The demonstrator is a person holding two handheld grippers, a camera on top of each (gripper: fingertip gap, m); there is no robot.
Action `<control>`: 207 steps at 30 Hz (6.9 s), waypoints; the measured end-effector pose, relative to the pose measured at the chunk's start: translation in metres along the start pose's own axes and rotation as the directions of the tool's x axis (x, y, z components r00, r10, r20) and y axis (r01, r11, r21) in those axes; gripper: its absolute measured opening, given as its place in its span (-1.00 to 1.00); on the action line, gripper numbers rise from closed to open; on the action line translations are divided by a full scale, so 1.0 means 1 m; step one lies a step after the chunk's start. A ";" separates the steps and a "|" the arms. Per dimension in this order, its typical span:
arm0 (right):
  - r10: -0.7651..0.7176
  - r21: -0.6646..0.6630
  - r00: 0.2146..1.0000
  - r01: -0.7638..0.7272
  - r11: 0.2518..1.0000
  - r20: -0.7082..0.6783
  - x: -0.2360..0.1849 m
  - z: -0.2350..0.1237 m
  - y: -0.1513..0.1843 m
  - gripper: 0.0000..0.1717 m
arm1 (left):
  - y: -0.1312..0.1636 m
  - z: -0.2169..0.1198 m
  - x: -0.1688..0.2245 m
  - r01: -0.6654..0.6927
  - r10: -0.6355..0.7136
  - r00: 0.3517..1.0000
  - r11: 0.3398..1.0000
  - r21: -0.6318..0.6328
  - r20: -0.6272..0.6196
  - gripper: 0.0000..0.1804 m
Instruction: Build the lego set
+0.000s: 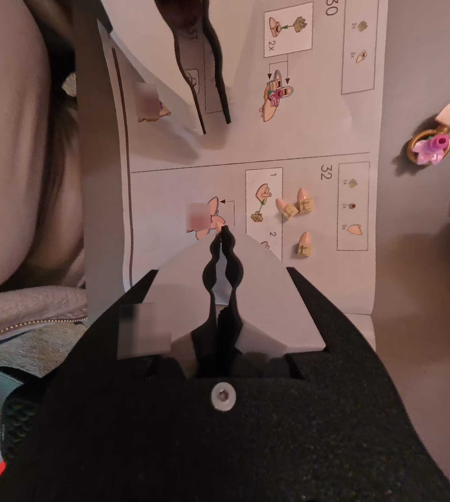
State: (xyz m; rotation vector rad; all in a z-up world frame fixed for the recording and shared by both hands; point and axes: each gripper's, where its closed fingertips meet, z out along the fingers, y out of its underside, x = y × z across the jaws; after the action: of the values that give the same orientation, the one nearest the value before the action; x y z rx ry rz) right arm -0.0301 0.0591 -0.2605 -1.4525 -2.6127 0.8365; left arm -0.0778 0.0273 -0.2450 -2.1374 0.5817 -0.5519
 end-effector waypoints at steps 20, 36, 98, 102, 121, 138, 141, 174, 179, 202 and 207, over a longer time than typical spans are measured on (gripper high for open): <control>-0.288 0.100 0.917 0.325 0.940 -0.276 -0.010 -0.011 0.001 -0.85 | 0.003 0.001 -0.001 0.019 -0.019 1.000 1.000 -0.021 -0.005 -0.84; -0.235 -0.098 0.939 0.217 0.971 -0.251 -0.003 -0.004 -0.002 -1.00 | 0.009 0.005 -0.002 0.056 -0.057 0.998 0.995 -0.077 -0.017 -0.84; 0.399 -0.019 0.843 -0.434 0.900 -0.359 -0.002 0.000 -0.003 -1.00 | 0.001 -0.002 -0.001 0.170 -0.169 0.979 0.985 -0.009 -0.111 -0.85; 0.467 0.102 0.833 -0.459 0.883 -0.296 -0.002 0.002 -0.011 -1.00 | 0.000 -0.002 -0.002 0.170 -0.170 0.980 0.985 -0.002 -0.104 -0.85; 0.291 0.109 0.843 -0.271 0.956 -0.452 0.016 -0.016 0.019 -0.92 | 0.003 -0.001 0.000 0.104 -0.105 0.993 0.994 -0.014 -0.056 -0.86; -0.471 -0.202 0.867 0.437 0.876 -0.164 0.006 -0.021 -0.001 -0.77 | 0.009 0.004 0.004 0.051 -0.054 0.997 0.997 -0.065 -0.047 -0.86; -0.494 -0.212 0.867 0.472 0.856 -0.064 0.006 -0.013 -0.001 -0.80 | 0.007 0.002 0.003 0.068 -0.071 0.996 0.997 -0.044 -0.051 -0.86; 0.391 0.249 0.716 -0.301 0.920 -0.578 0.036 -0.123 0.046 -0.51 | 0.004 0.000 0.002 0.088 -0.089 0.994 0.996 -0.022 -0.058 -0.86; 0.680 0.549 0.257 -0.430 0.717 -0.687 0.013 -0.163 0.108 -0.74 | 0.008 0.003 0.003 0.065 -0.067 0.997 0.996 -0.055 -0.040 -0.86; 0.771 0.587 0.211 -0.539 0.605 -0.601 0.027 -0.094 0.137 -0.87 | 0.012 0.006 0.006 0.054 -0.060 0.996 0.994 -0.092 -0.058 -0.86; 0.815 0.555 0.212 -0.639 0.533 -0.540 0.035 -0.082 0.145 -0.89 | 0.010 0.004 0.006 0.059 -0.064 0.996 0.995 -0.075 -0.064 -0.86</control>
State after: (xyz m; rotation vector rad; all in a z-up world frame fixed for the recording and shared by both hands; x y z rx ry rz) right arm 0.0862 0.1830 -0.2657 -2.3179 -1.0479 0.2990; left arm -0.0728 0.0207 -0.2549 -2.2191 0.5827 -0.6465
